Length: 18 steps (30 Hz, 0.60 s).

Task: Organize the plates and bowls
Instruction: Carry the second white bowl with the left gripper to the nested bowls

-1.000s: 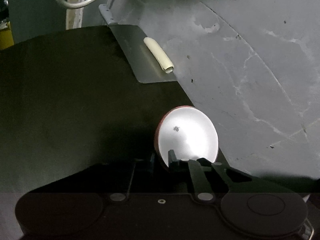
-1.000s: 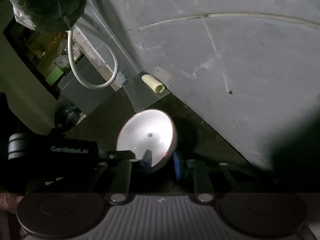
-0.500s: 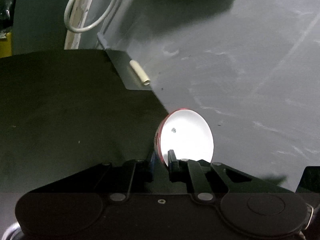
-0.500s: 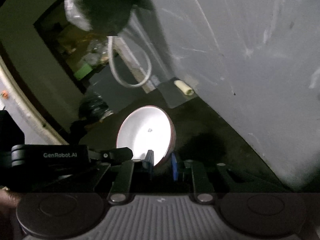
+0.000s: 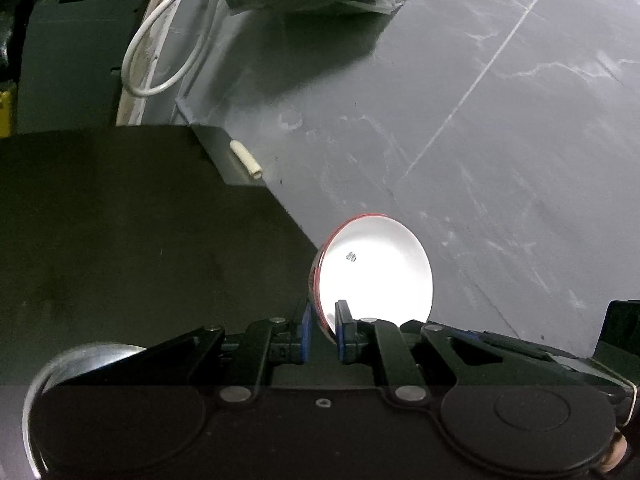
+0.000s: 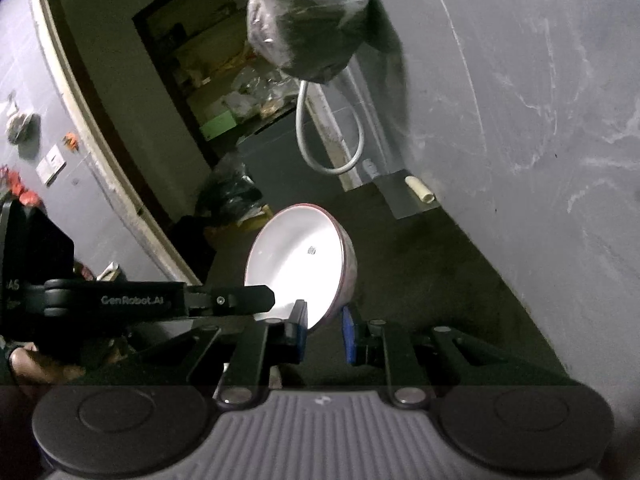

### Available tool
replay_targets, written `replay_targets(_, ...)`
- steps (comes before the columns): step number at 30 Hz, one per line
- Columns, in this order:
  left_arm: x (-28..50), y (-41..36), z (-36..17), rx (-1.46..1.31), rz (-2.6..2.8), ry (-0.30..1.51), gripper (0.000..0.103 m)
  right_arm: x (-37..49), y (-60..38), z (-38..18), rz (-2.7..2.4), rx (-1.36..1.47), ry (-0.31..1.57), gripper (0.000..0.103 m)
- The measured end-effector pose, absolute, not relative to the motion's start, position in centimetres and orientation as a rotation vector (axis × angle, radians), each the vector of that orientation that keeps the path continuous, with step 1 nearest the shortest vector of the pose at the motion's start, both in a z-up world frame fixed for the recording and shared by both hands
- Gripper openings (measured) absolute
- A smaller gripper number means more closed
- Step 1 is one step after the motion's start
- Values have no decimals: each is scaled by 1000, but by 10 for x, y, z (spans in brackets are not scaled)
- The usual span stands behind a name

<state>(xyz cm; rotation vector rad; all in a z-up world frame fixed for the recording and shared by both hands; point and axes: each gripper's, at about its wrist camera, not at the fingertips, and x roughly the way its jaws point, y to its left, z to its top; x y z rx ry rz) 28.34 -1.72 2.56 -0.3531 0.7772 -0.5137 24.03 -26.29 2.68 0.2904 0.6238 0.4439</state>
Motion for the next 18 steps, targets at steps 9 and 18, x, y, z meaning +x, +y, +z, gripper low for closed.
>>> replay_targets(9, 235, -15, 10, -341, -520, 867, 12, 198, -261, 16, 482, 255, 724, 21)
replay_targets(18, 203, -5, -10, -318, -545, 981, 14, 166, -257, 5, 565, 214, 844, 22)
